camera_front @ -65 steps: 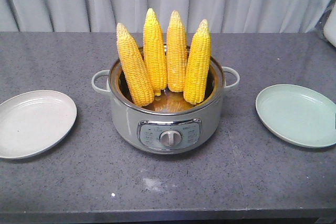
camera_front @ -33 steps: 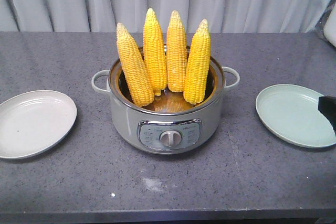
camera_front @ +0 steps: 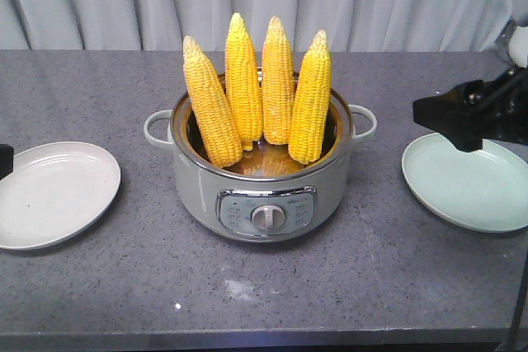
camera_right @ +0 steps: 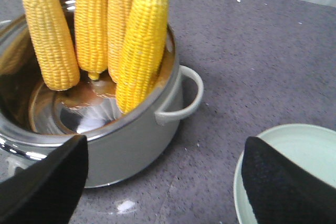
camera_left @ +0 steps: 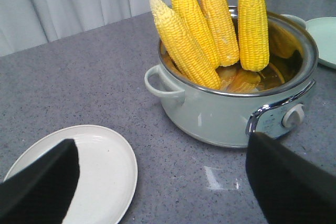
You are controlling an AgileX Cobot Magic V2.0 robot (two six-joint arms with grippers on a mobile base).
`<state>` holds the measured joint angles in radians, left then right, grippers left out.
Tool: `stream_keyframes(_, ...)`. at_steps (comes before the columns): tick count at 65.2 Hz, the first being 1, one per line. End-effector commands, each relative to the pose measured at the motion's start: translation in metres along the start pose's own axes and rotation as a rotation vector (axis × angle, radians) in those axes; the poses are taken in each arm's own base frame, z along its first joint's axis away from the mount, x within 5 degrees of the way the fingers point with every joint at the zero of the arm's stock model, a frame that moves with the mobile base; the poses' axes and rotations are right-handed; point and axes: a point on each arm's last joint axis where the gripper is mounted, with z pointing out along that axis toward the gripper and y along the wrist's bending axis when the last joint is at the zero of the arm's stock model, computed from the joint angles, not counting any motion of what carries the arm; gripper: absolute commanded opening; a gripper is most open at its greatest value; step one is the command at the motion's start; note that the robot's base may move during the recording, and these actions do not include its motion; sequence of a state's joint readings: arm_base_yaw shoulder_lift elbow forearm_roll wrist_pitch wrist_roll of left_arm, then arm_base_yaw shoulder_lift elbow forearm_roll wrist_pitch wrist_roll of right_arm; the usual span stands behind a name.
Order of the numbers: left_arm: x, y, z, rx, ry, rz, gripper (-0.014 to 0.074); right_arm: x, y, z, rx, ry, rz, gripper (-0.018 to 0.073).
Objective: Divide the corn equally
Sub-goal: 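Reach the right gripper into the pot and grasp the nearest corn cob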
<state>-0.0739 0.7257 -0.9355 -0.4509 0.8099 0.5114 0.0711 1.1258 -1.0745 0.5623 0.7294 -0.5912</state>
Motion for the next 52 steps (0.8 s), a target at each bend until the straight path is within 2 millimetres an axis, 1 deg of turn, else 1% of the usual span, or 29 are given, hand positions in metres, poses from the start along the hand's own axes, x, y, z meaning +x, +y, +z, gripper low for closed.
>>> stream_keyframes(1,-0.014,0.001,-0.001,-0.004,-0.080,-0.014,0.0586,-0.025,0.003,0.006,-0.037,-0.092,-0.038,0.0566)
stream_keyframes(14,-0.016,0.002,-0.002,-0.016,-0.101,-0.013,0.0584,-0.048,0.003,0.052,-0.053,-0.081,-0.071,0.0566)
stream_keyframes(29,-0.016,0.002,-0.002,-0.016,-0.100,-0.013,0.0584,-0.066,0.000,0.105,-0.093,-0.042,-0.071,0.0564)
stream_keyframes(41,-0.016,0.002,-0.002,-0.016,-0.100,-0.013,0.0584,-0.077,-0.009,0.139,-0.106,-0.033,-0.050,0.0564)
stream_keyframes(52,-0.016,0.002,-0.002,-0.016,-0.100,-0.013,0.0584,-0.083,-0.014,0.165,-0.133,-0.038,-0.013,0.0564)
